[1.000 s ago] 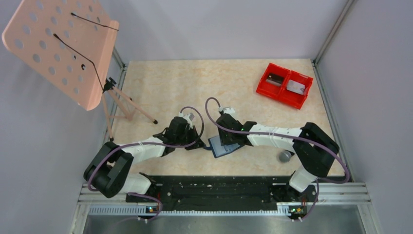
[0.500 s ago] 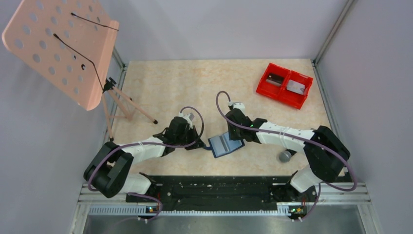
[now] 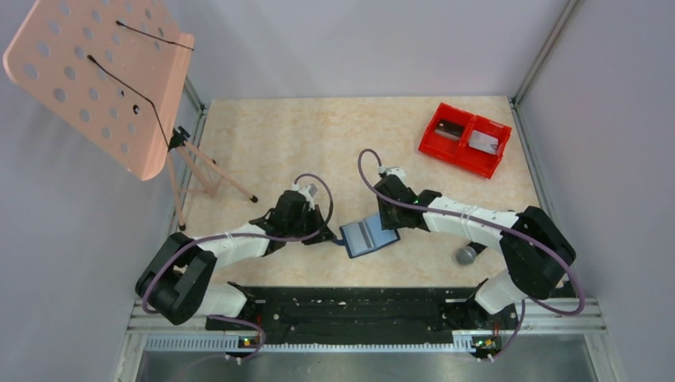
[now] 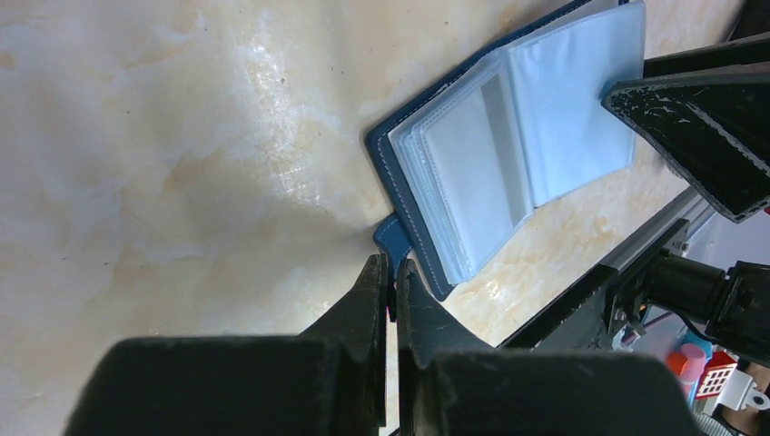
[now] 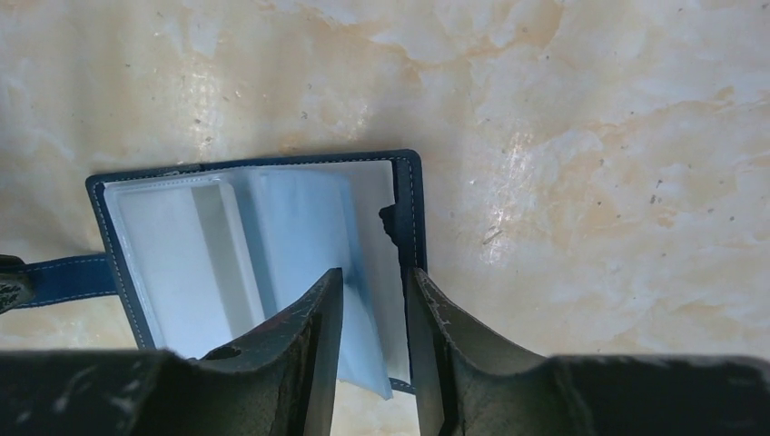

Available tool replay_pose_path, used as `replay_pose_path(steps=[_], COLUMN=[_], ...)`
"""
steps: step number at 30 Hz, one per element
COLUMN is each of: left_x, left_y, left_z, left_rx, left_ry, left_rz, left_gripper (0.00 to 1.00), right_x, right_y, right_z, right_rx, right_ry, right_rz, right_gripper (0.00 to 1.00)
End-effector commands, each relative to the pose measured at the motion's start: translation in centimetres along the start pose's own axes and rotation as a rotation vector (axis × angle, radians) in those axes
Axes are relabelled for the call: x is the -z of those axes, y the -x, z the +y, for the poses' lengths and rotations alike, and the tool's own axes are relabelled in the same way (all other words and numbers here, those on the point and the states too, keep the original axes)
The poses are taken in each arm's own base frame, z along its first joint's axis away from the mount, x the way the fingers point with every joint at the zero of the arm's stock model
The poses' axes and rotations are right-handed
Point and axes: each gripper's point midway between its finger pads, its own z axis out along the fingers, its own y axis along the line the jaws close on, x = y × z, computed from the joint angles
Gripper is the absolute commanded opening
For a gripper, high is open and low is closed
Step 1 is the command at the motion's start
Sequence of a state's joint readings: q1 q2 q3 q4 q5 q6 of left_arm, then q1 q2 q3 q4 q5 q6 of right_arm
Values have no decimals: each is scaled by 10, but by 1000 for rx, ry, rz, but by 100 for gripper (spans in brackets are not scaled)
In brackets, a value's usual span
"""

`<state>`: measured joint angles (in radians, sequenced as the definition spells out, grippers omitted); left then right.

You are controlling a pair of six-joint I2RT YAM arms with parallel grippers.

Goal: Take the credit cards out of the card holder
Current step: Remove the credit card from the card holder.

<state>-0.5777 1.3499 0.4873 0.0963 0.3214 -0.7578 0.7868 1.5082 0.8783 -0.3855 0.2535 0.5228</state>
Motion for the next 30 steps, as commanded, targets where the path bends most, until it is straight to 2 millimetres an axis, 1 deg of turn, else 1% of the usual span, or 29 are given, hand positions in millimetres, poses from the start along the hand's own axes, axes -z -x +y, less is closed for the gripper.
replay_pose_path(steps=[1,4,9,12,14,16,18,20,21,23,26,28,30], left_x=[6,9,14,14,14,14,14,13,13,13,13,12,12], left_y=[11,13,17,18,18,18,17,17,17,17,16,16,15], left_z=[-18,-26,-32,-34,-34,-34,-33,-33,-33,-33,-30,-30,-29], left_rx=[-29,-33,-45,-47,-44,-43,-41,-39,-38,-39,-35,-32,-30], left_ry=[-65,-95,-113,-120,-119,-119,-120,-118,-117,-116,-108,-109,-107], left_rz=[-42,-47,-64,-66,-65,-63,-63,-63,-61,-62,-63,-63,-60], left_gripper=[0,0,0,0,0,0,0,0,0,0,0,0,0], right_x=[24,35,54,64,66,62,53,43,39,32,24,18,11], right_y=[34,43,59,66,66,61,54,46,41,35,27,18,11], right_z=[4,12,23,41,55,63,66,68,70,74,81,86,86], right_rx=[-23,-41,-53,-55,-61,-77,-89,-90,-89,-80,-69,-58,-54], right_ry=[7,49,109,206,290,331,342,346,348,349,352,370,361], right_rz=[-69,-90,-131,-151,-151,-136,-118,-94,-84,-70,-51,-17,2], right_gripper=[33,34,34,32,32,36,41,47,52,57,58,57,56])
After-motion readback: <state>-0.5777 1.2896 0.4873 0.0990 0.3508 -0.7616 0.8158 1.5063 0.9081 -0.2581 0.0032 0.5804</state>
